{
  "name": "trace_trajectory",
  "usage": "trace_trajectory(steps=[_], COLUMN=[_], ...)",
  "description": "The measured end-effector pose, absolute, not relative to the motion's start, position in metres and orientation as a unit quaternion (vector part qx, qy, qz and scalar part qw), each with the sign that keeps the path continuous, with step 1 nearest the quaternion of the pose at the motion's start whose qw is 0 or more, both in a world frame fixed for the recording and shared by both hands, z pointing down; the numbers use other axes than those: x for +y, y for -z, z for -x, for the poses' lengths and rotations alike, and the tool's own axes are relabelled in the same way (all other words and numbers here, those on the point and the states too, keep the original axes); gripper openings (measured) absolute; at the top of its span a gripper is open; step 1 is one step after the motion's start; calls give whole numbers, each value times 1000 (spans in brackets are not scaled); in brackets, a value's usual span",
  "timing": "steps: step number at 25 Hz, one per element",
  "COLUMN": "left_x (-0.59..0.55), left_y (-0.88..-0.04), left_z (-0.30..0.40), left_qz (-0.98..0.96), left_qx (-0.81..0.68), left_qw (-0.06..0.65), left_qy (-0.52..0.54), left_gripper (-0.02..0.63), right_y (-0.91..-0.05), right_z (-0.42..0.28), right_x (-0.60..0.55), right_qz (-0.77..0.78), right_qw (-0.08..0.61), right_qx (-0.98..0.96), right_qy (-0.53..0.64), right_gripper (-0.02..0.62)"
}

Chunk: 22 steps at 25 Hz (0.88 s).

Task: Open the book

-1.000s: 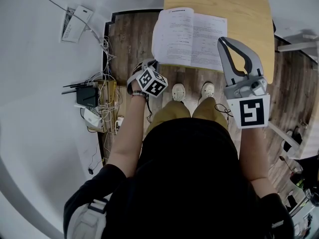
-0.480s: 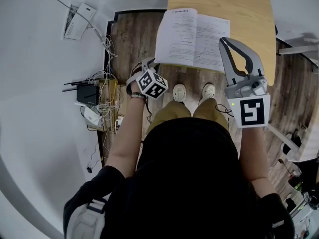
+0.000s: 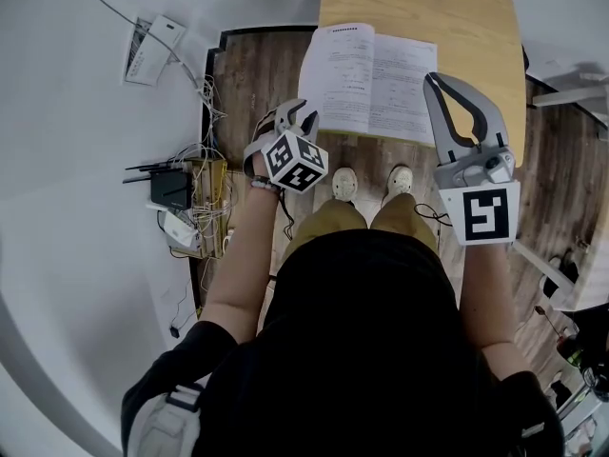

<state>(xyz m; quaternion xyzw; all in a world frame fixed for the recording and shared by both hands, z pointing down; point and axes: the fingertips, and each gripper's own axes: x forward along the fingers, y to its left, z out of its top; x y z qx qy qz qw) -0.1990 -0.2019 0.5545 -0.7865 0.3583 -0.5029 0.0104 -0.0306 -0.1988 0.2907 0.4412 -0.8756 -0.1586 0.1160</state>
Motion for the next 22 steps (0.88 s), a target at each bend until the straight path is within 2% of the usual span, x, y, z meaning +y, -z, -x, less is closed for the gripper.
trace_trajectory(steps=[12,22], left_x=[-228,-240], left_y=[-479,-408], left_z=[136,89], left_qz=[825,861], left_qx=[351,358], left_qw=[77,95], left_qy=[436,350], left_gripper=[127,127], right_y=[-276,-265], right_z=[10,-3], right_x=[-200,-200], right_qz=[-460,-474], right_qw=[106,93], right_qx=[-865,-858], right_qy=[169,173], right_gripper=[29,29])
